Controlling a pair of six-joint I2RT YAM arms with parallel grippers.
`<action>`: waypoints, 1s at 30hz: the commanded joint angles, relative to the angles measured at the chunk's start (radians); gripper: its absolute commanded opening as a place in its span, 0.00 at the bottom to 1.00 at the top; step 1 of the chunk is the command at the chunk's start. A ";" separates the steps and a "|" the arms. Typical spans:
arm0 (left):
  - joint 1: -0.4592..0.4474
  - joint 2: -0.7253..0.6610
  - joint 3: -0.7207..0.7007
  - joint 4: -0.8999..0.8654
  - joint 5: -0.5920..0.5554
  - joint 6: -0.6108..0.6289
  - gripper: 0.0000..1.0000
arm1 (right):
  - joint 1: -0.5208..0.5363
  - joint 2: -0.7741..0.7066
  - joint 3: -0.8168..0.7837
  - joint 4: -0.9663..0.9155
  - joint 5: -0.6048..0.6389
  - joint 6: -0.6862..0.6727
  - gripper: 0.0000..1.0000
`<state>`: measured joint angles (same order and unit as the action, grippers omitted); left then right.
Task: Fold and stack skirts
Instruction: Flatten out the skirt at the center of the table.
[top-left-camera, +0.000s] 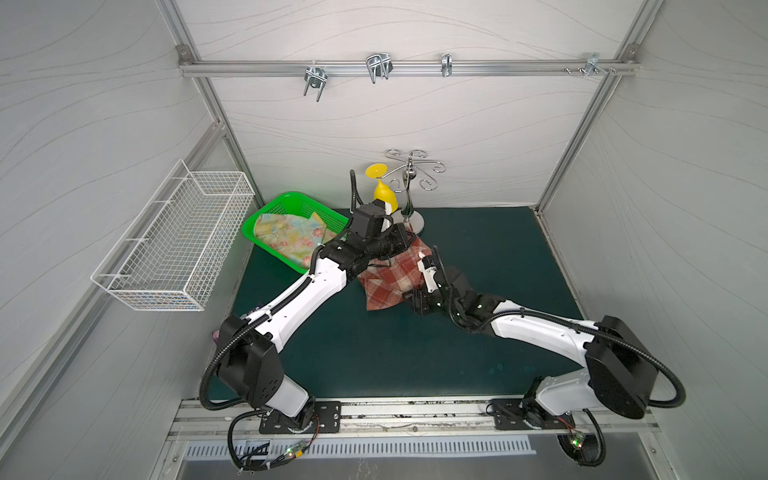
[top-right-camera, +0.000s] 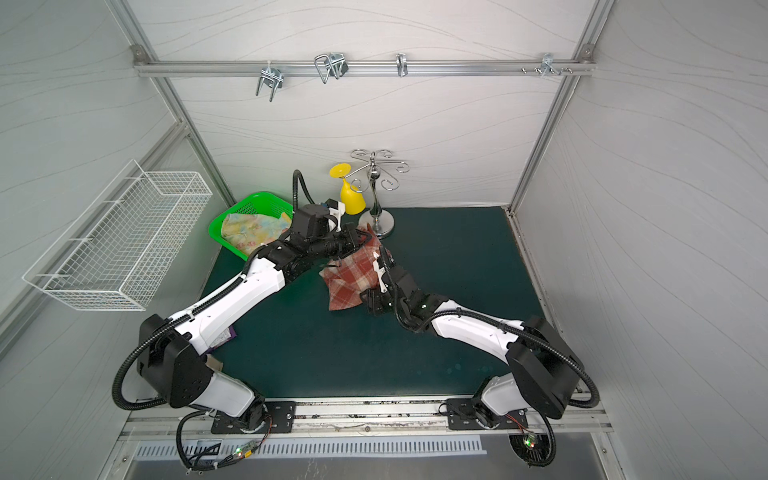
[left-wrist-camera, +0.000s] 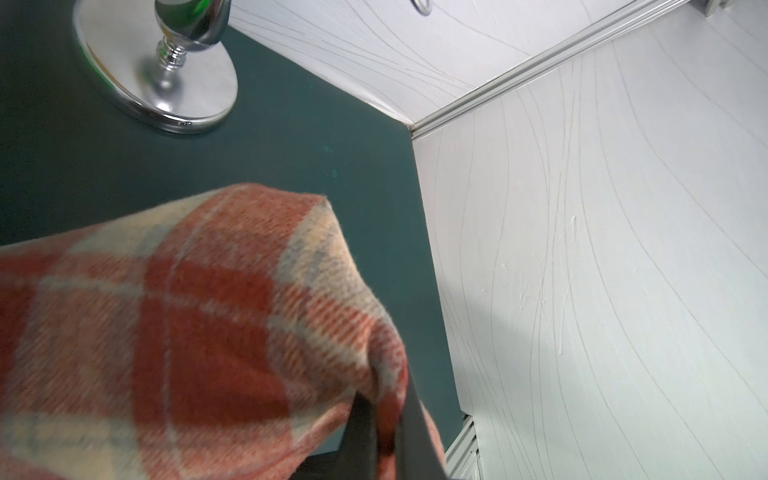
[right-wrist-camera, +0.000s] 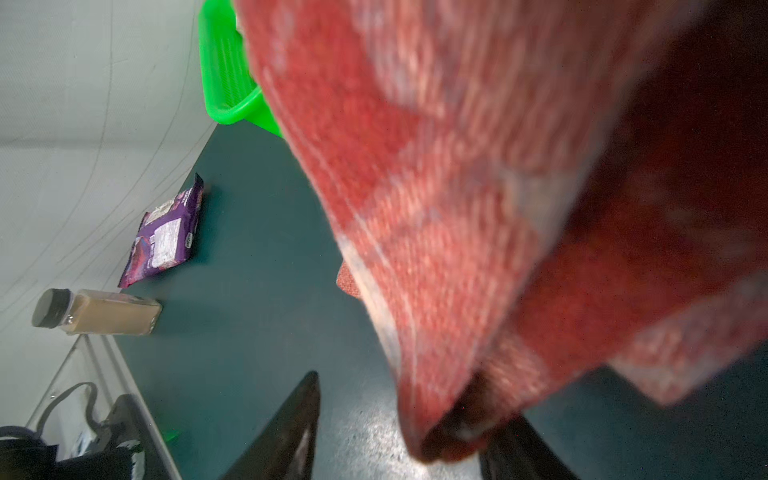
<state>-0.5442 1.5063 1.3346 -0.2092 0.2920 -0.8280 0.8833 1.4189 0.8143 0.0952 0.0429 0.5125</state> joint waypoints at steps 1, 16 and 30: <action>-0.006 -0.038 -0.009 0.083 0.026 -0.019 0.00 | 0.006 0.025 0.022 0.063 0.046 -0.016 0.46; -0.007 -0.047 -0.075 0.055 0.001 0.030 0.07 | 0.075 -0.273 0.014 -0.081 0.142 -0.072 0.09; -0.005 -0.215 -0.117 -0.142 -0.143 0.126 1.00 | 0.064 -0.448 0.223 -0.378 0.255 -0.152 0.11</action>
<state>-0.5461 1.3273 1.2182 -0.2928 0.2054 -0.7368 0.9543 0.9871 1.0012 -0.2268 0.2611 0.3916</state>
